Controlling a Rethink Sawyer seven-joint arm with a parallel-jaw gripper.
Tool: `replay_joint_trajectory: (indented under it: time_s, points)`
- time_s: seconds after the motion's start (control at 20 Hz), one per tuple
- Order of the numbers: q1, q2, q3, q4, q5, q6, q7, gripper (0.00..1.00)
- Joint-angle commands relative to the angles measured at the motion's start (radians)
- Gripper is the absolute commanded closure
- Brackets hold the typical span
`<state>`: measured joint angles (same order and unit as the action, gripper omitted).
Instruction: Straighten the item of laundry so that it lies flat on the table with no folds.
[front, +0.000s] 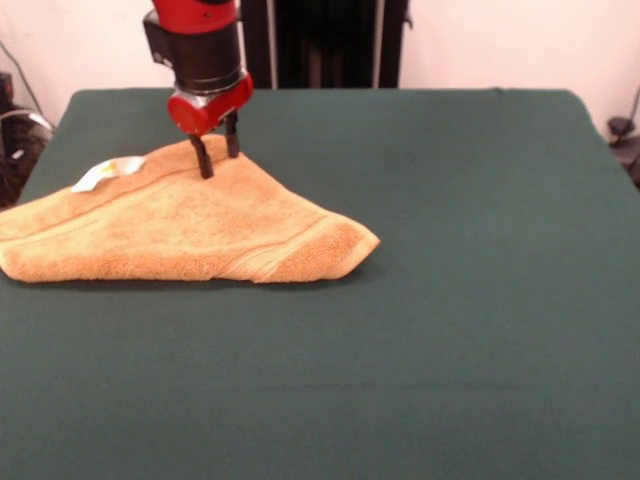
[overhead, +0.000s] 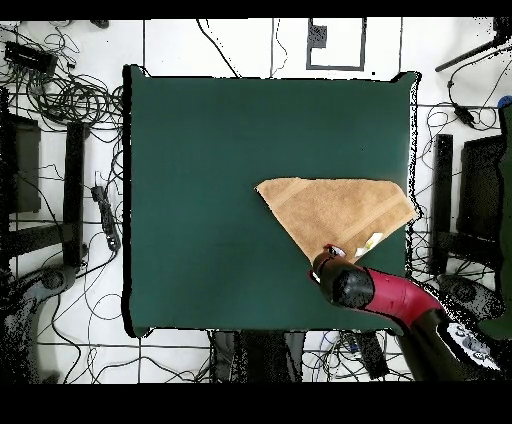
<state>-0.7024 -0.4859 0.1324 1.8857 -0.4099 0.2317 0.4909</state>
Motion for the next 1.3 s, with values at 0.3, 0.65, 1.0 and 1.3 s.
replay_joint_trajectory:
  time_s: [0.3,0.65,1.0,1.3]
  points:
    - [0.052,0.049,0.042,0.027,0.025,-0.071,0.274,0.00]
    - [0.104,0.081,0.006,-0.006,0.027,-0.080,0.288,0.00]
    - [0.120,0.127,-0.022,-0.038,0.017,-0.126,0.279,0.00]
    - [0.128,0.181,-0.045,-0.086,0.008,-0.156,0.265,0.00]
